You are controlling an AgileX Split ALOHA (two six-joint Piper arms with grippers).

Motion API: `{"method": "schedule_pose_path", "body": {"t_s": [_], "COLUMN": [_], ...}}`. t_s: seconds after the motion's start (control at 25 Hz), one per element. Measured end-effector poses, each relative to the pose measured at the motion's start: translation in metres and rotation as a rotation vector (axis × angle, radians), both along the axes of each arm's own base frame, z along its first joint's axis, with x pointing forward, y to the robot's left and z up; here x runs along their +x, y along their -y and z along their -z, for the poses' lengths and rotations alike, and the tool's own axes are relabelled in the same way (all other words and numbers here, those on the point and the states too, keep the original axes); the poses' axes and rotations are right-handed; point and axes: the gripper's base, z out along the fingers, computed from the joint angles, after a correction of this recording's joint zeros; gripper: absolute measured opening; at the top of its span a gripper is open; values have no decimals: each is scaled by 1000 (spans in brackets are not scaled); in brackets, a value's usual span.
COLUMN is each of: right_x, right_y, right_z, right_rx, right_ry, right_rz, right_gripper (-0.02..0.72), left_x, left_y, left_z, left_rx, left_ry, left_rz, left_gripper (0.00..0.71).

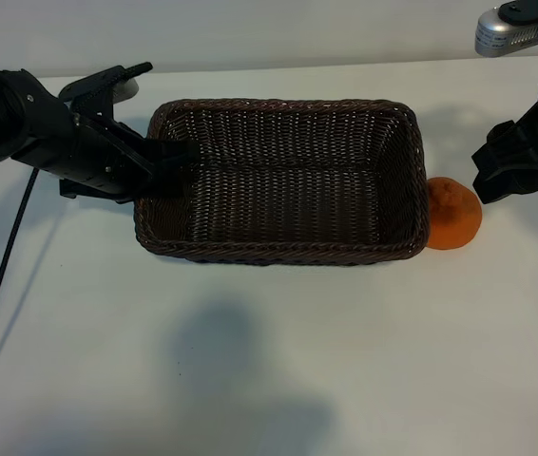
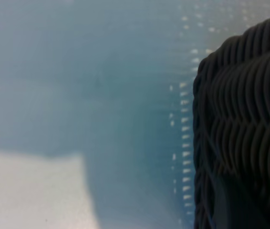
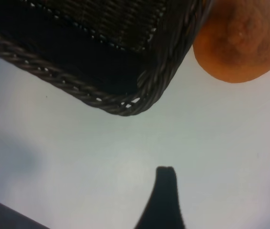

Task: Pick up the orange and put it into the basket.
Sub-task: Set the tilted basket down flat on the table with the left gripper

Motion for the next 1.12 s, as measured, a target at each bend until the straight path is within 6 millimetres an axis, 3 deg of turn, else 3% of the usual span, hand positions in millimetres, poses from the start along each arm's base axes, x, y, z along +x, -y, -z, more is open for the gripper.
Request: {"method": "schedule_pose_path", "body": {"t_s": [1.12], "right_x": [0], "right_y": [0], "right_z": [0], "right_rx": [0], "right_ry": [3], "right_rz": [1], "right_gripper": [595], "left_x": [3], "left_y": [0], "left_z": [16], "left_rx": [22], "left_ry": [-16], "left_rz": [28], "left_gripper": [140]}}
